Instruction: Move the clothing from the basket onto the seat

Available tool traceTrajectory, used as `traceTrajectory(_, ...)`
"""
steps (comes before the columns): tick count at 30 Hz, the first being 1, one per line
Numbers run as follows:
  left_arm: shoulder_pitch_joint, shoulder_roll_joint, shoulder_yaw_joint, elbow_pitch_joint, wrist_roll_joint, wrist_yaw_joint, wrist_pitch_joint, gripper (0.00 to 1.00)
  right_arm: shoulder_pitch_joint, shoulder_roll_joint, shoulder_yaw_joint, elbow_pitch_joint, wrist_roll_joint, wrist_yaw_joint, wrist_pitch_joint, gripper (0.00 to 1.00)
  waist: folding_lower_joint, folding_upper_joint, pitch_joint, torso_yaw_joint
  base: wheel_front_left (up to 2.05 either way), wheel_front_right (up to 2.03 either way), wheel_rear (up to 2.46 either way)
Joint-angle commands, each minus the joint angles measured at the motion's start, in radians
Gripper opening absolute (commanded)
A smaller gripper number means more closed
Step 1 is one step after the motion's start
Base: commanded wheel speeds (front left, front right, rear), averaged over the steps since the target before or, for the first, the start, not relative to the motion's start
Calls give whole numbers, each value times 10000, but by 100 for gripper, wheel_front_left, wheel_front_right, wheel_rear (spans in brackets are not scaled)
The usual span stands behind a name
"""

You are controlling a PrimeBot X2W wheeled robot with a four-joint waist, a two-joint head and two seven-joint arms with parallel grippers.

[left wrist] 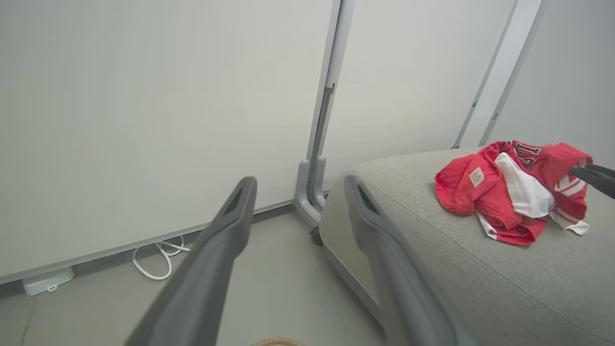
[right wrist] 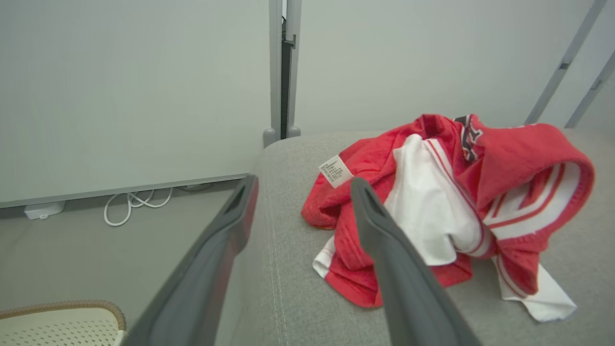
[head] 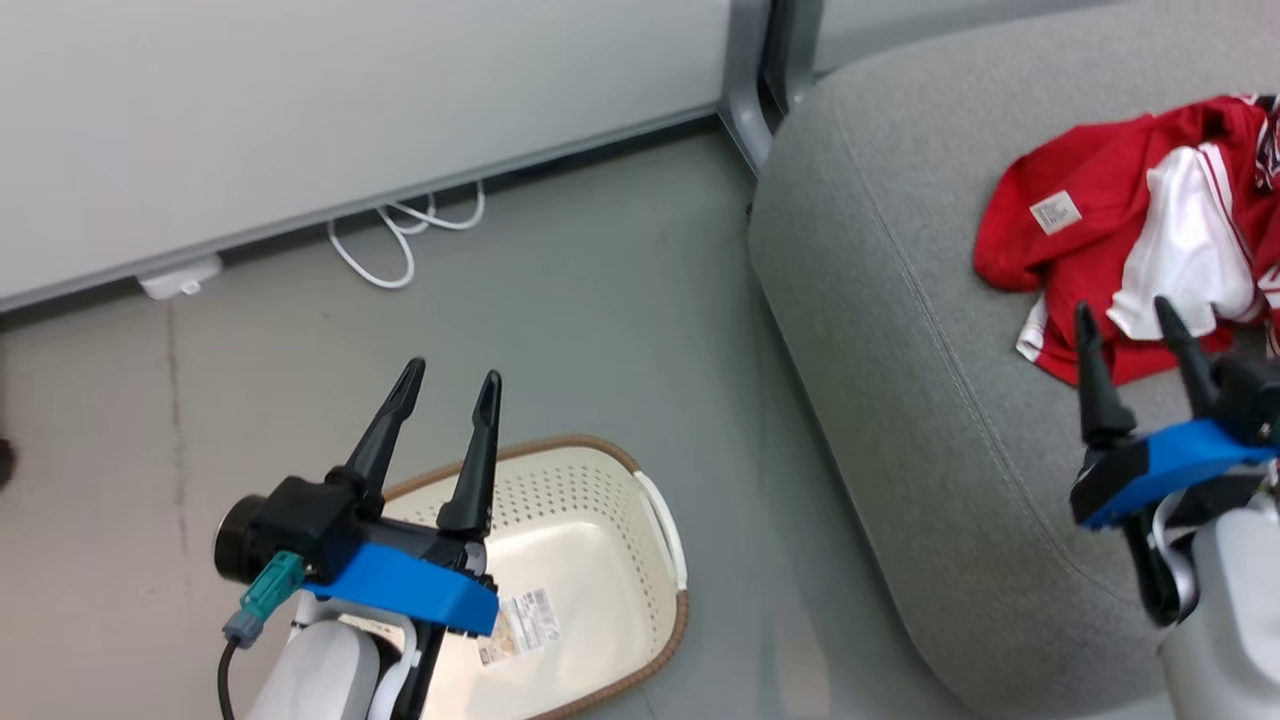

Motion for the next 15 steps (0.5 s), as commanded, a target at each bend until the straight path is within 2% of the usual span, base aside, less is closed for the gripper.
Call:
traceTrajectory(1,190,-10,85,43,46,-23,-47,100,322,80,-1,-170,-77,1,51,100,3,-1,-499,456,0,0,0)
traceTrajectory(8,853,-173,585,342,-23,-23,-44,100,1731,827,31,-1729,-431,1,367,100,3,-1,-1169,1223,0,0,0)
traceTrajectory(15,1214,-225,1017,684,-96,-23,-39,100,2780,1306,204,-2708,-537,1,583,100,3,-1,-1580,2005,0,0,0)
